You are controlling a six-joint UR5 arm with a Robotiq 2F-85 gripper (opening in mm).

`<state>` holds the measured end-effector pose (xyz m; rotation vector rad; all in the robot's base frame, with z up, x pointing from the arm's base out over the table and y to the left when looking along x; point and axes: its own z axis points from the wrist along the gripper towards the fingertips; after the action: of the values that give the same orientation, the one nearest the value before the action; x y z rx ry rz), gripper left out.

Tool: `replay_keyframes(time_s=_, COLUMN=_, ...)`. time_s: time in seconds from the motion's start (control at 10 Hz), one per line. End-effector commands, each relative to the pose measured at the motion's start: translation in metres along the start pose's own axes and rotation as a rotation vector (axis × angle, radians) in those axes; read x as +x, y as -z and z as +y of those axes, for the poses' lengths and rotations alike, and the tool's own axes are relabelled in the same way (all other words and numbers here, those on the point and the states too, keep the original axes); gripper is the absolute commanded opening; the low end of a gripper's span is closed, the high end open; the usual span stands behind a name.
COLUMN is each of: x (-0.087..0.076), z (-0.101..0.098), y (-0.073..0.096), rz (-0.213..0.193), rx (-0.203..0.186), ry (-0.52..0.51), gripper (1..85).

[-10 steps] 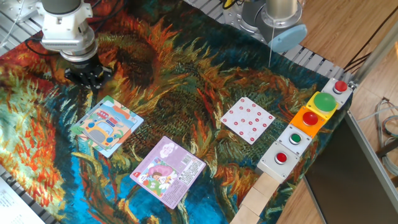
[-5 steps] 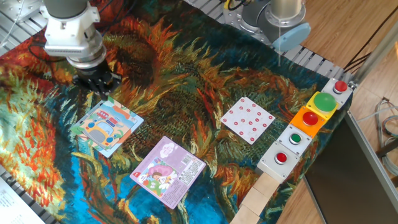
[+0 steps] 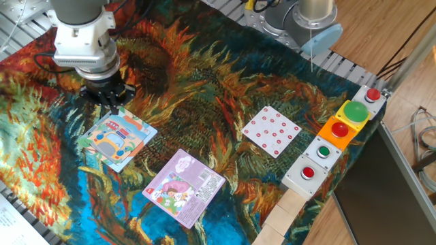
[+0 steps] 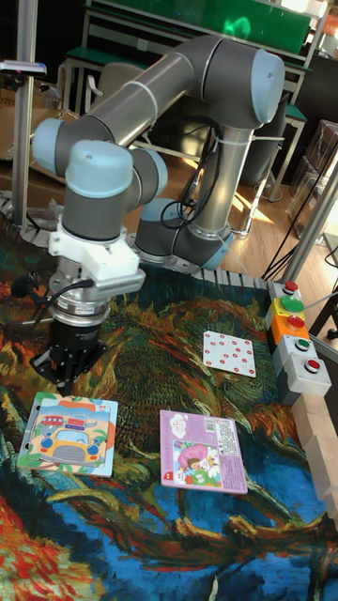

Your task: Assemble one piece of a puzzle

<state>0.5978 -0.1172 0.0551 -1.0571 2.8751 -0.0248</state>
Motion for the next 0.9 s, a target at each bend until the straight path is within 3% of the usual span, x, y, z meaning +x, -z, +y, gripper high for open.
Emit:
replay_keyframes(time_s=0.0, x=-0.052, z=0.028, y=0.004, rz=-0.040, rx=-0.028, ry=-0.063, gripper=1.3)
replay_keyframes(time_s=0.1, x=-0.068, z=0.036, y=0.006, rz=-0.038, rx=-0.028, ry=-0.074, gripper=1.3)
replay_keyframes(time_s=0.5, x=-0.083, z=0.034, y=0.005, rz=-0.077, rx=-0.013, ry=-0.059, gripper=1.3)
replay_keyframes(time_s=0.7, x=-0.114, z=0.045, y=-0.003, rz=-0.074, rx=-0.010, ry=-0.108, gripper=1.3)
replay_keyframes(time_s=0.8, x=-0.116, z=0.047, y=-0.004, rz=-0.066, rx=-0.018, ry=-0.108, gripper=1.3)
